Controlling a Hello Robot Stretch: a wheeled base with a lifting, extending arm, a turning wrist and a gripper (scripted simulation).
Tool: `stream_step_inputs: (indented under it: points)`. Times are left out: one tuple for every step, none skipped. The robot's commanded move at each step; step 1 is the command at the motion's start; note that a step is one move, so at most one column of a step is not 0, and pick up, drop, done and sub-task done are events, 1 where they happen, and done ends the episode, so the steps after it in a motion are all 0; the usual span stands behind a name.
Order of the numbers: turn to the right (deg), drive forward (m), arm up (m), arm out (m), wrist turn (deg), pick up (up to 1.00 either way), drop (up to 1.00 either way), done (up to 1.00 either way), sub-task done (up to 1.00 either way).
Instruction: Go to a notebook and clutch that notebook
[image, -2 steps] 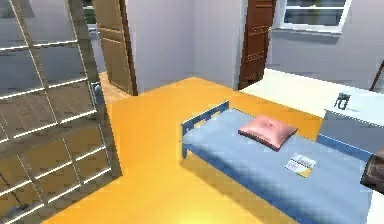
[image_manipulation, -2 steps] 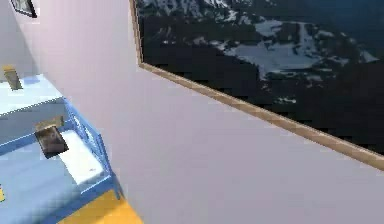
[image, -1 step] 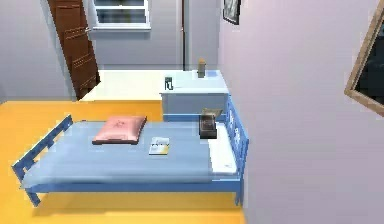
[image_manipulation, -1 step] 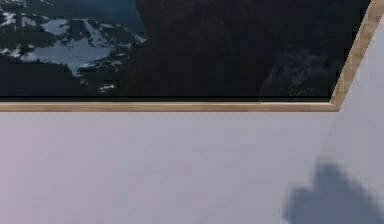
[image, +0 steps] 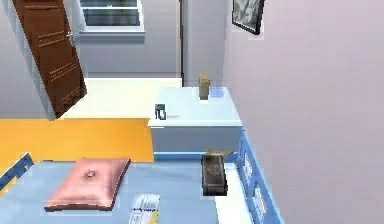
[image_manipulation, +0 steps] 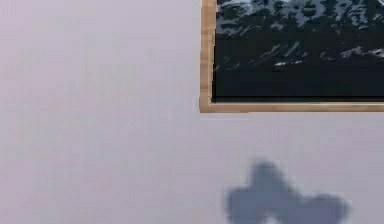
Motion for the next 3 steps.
stream_step_inputs:
  points:
    - [-45.0, 0.00, 0.00, 0.00, 0.0, 0.00, 0.00, 0.00, 0.00]
    - [-45.0, 0.00, 0.00, 0.00, 0.0, 0.00, 0.00, 0.00, 0.00]
    - [-12.0, 0.00, 0.00, 0.00, 0.0, 0.00, 0.00, 0.00, 0.00]
